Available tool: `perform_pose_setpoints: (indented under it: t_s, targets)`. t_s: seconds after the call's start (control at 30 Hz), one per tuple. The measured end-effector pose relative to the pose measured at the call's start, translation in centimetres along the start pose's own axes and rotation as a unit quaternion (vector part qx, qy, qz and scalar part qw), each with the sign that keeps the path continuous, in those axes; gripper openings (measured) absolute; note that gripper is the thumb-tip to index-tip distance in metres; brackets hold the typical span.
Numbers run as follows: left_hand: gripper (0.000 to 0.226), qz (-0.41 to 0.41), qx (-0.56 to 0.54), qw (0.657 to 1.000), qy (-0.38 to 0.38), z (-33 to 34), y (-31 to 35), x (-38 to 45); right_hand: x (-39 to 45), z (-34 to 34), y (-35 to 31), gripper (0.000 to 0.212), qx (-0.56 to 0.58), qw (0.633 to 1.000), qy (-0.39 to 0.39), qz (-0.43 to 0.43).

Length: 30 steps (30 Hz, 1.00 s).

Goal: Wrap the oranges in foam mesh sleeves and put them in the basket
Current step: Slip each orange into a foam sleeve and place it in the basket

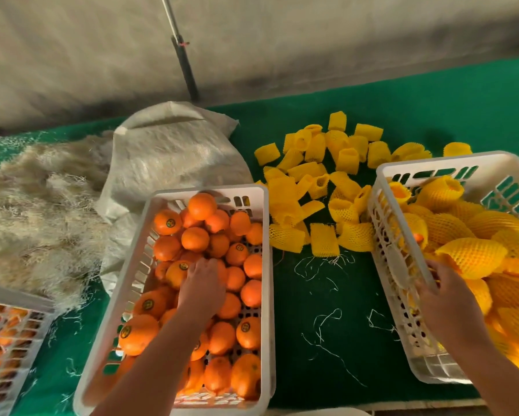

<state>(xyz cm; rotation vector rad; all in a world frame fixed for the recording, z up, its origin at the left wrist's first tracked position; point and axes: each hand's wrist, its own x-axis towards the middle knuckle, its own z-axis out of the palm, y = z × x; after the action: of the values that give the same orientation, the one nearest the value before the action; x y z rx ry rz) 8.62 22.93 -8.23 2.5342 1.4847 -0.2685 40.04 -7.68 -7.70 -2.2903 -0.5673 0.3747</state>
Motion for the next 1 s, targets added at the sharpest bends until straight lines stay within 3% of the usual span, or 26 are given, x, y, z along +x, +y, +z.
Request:
perform_pose_setpoints:
  t_s: [0.23,0.33,0.43,0.5,0.6,0.63,0.67,0.77,0.83,0.9,1.0]
  targets:
    - [0.052,0.004,0.14,0.99,-0.028,0.3,0.4,1.9,0.0,0.1,-0.2,0.031,-0.024,1.0,0.012,-0.012]
    - [0.053,0.0,0.145,0.989,-0.023,0.5,0.4,2.8,-0.1,0.1,-0.3,0.031,-0.031,0.999,0.012,-0.013]
    - [0.049,-0.012,0.071,0.997,0.016,0.7,-0.1,3.1,-0.2,0.0,-0.4,0.032,-0.033,0.999,0.007,-0.006]
    - [0.06,-0.043,-0.038,0.997,0.054,0.7,-0.4,2.8,-0.2,0.0,-0.6,0.032,-0.036,0.999,0.005,-0.006]
    - [0.078,-0.102,-0.211,0.97,0.07,-0.2,-0.4,1.6,-0.2,-0.1,-0.8,0.032,-0.038,0.999,0.006,-0.005]
    - [0.08,-0.117,-0.298,0.945,0.06,-0.6,-0.2,1.0,-0.2,-0.1,-0.8,0.032,-0.038,0.999,0.008,-0.006]
    - [0.078,-0.129,-0.419,0.898,0.043,-1.2,0.2,0.4,-0.3,0.0,-0.8,0.031,-0.038,0.999,0.009,-0.006]
    - [0.066,-0.123,-0.748,0.649,-0.063,-2.8,1.6,-1.4,-0.3,-0.1,-0.9,0.031,-0.035,0.999,0.01,-0.002]
    - [0.073,-0.078,-0.83,0.537,-0.128,-3.7,2.6,-2.4,-0.3,-0.1,-1.1,0.031,-0.034,0.999,0.008,0.0]
    - [0.082,-0.034,-0.861,0.477,-0.174,-4.5,3.6,-3.1,-0.4,-0.1,-1.2,0.031,-0.033,0.999,0.005,-0.001]
    - [0.079,0.007,-0.869,0.44,-0.226,-5.4,5.4,-3.7,-0.6,-0.3,-1.5,0.032,-0.034,0.999,0.003,-0.001]
